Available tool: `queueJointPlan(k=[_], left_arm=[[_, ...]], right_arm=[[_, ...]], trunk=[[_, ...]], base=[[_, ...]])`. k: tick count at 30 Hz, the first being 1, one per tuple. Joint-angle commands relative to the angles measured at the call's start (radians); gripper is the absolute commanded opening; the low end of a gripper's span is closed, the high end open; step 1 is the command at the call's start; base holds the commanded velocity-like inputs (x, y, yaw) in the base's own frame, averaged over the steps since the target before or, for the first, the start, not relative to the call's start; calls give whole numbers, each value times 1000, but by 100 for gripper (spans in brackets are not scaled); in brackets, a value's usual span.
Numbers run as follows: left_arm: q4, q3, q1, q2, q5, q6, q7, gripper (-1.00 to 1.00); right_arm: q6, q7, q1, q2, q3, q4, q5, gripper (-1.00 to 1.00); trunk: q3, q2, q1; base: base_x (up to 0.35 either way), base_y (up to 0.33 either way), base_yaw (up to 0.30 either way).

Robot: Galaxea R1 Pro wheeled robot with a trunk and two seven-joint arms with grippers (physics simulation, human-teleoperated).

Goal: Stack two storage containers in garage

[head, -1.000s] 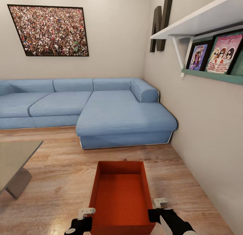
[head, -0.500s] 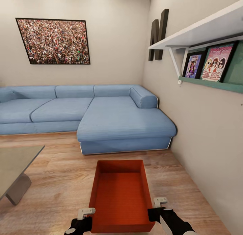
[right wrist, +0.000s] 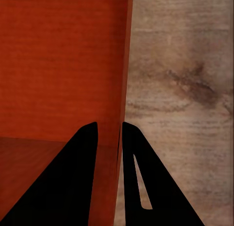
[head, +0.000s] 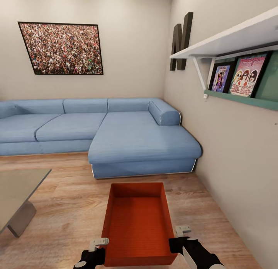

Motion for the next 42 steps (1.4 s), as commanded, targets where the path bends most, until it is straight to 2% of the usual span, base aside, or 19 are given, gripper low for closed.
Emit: queueJointPlan(k=[1, 42], left_arm=[[2, 3, 0, 1, 6, -4, 10, -100], [2, 2, 0, 0, 6, -4, 10, -100]], right_arm=[[6, 2, 0, -1, -8, -4, 14, -100], [5, 2, 1, -1, -8, -7, 14, -100]], trunk=[[2, 7, -4], [131, 294, -161]], base=[[0, 0, 0], [0, 0, 0]])
